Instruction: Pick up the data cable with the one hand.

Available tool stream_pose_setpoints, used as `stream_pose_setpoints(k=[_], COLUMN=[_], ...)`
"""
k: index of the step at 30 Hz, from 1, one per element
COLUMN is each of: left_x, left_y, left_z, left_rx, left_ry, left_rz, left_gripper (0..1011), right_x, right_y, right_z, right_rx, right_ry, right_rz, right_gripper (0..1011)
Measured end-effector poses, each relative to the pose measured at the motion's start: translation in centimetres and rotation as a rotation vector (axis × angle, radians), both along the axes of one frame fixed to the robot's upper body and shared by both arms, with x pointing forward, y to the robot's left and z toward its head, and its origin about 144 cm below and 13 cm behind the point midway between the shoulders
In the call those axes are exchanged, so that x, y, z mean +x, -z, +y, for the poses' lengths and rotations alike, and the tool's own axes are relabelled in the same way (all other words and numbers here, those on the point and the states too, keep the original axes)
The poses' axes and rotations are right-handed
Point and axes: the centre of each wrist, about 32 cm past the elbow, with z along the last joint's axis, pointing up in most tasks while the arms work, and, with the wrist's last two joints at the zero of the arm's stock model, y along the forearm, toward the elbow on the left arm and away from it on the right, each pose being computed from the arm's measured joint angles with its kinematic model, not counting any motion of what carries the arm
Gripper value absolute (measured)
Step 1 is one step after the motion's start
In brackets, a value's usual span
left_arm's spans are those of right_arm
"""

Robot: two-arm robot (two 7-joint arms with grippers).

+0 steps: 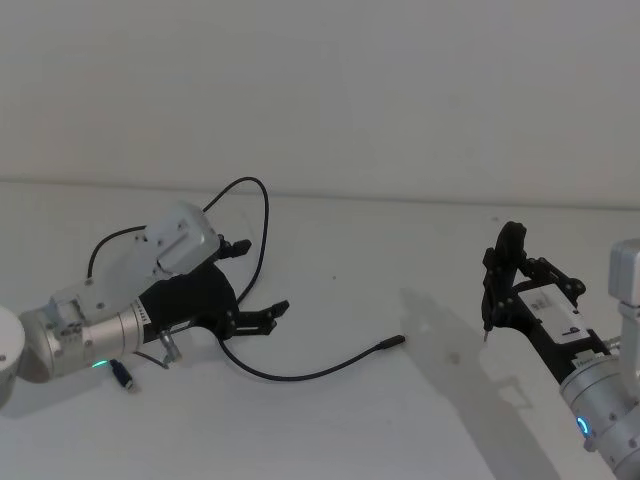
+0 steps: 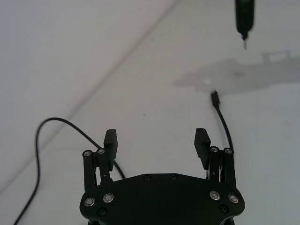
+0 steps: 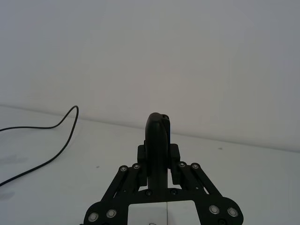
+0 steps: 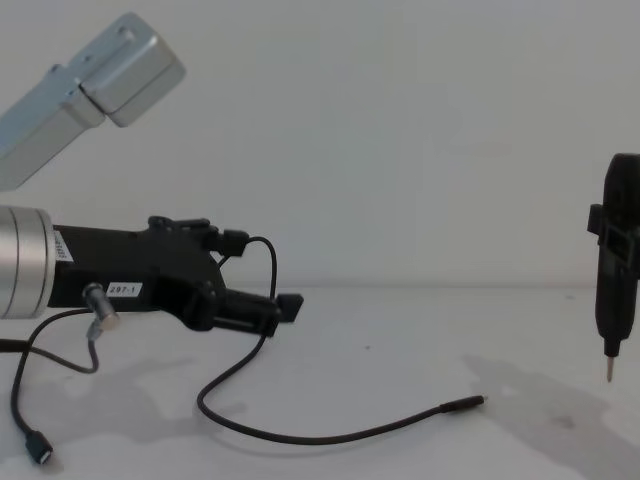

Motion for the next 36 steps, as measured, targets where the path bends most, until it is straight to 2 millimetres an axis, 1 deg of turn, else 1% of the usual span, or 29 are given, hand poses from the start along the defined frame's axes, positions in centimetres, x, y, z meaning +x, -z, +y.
stream_pose_setpoints(k=[7,17,26,36], left_x=[0.7,0.8,0.7,0.5], left_y=[-1.3,-2.7,-3.1,-2.9], left_z=[-0.1,-1.4,-2.8,-4.6], left_rx=[0.079,0.160,0.191,0.205], left_ry=[0.052,0.078,0.069,0.055], left_rz=[0.079,0.164,0.207,0.246], left_gripper=[1001,1001,1001,1001], right_x=[0.0,0.0,0.0,0.0], right_y=[0.0,0.0,0.0,0.0], right_z=[0.0,0.0,0.0,0.0], right_rx=[0.000,0.000,0.000,0.000], right_ry=[0.000,0.000,0.000,0.000], right_rz=[0.000,0.000,0.000,0.000], right_gripper=[268,268,268,268])
